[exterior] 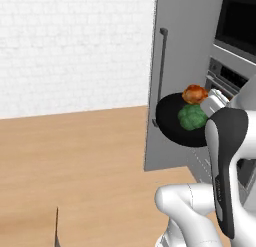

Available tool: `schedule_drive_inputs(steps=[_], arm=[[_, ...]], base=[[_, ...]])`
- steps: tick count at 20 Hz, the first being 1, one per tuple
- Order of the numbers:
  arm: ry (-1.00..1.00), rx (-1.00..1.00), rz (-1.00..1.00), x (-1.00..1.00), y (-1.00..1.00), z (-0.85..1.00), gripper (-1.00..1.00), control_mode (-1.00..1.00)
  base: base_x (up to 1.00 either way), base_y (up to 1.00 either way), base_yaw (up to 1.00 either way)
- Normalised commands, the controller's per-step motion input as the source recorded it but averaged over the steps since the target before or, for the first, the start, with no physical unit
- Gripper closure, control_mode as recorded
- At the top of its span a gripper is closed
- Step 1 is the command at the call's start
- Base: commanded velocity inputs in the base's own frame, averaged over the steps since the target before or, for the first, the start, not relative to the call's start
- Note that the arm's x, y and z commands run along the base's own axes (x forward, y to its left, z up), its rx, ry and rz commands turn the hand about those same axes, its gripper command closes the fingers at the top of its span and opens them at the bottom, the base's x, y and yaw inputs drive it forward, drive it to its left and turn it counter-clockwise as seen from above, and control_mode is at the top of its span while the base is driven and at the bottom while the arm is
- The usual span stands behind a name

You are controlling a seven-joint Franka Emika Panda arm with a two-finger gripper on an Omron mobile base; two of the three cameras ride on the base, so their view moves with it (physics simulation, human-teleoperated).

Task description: Pick the chicken drumstick and broccoli from their plates and place them in the bowl. Then put the bowl in the fridge.

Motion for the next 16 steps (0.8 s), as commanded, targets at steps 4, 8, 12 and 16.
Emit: schedule_drive_inputs(steps=[4,8,12,16], arm=[[0.00,0.00,0.00,0.00,0.00,0.00,1.00,1.00],[0.00,0.00,0.00,0.00,0.00,0.00,1.00,1.00],[0.00,0.00,0.00,0.00,0.00,0.00,1.00,1.00],[0.00,0.00,0.00,0.00,0.00,0.00,1.00,1.00]], base=[[1.00,0.00,0.08],[1.00,0.00,0.08],[1.00,0.01,0.09],[1.00,0.24,0.08]])
